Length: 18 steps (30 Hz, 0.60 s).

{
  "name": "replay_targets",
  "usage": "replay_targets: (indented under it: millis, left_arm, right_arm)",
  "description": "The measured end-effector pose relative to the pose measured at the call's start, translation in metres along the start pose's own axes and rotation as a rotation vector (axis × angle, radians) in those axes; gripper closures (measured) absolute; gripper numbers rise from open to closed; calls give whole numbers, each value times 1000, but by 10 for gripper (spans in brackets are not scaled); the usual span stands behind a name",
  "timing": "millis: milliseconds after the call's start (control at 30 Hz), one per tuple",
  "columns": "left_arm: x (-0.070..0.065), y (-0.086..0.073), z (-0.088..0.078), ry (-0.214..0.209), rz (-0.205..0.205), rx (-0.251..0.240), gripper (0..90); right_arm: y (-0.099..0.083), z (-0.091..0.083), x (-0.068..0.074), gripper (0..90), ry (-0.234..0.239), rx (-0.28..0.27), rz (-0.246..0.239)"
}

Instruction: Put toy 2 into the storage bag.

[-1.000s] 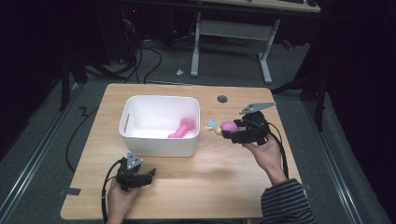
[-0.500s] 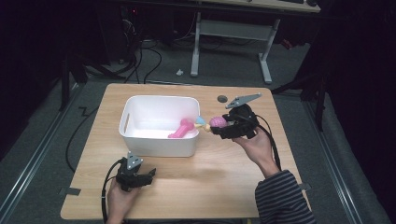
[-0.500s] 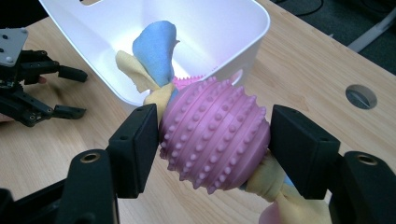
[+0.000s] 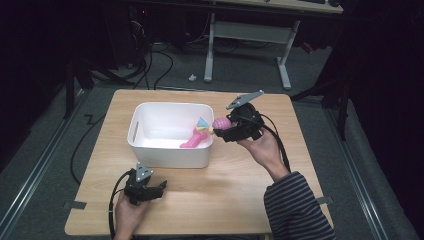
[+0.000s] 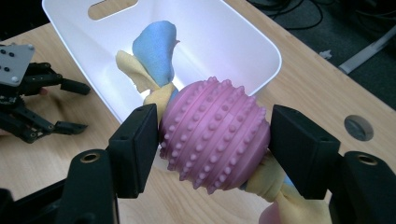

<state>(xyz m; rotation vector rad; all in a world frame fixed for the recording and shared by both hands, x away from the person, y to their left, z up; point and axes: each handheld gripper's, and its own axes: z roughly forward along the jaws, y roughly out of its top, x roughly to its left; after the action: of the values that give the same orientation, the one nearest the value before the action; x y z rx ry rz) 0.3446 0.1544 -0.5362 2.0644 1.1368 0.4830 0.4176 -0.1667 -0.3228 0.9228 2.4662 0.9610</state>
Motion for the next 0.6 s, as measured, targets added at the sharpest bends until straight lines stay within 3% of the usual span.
replay_targets:
  millis: [300,600]
  left_arm:
    - [0,0,0,1,1,1,245]
    - [0,0,0,0,3,2,245]
  right_arm:
    - [11,7,4,342,14,-10,-7]
    - [23,22,7,342,32,19,-17]
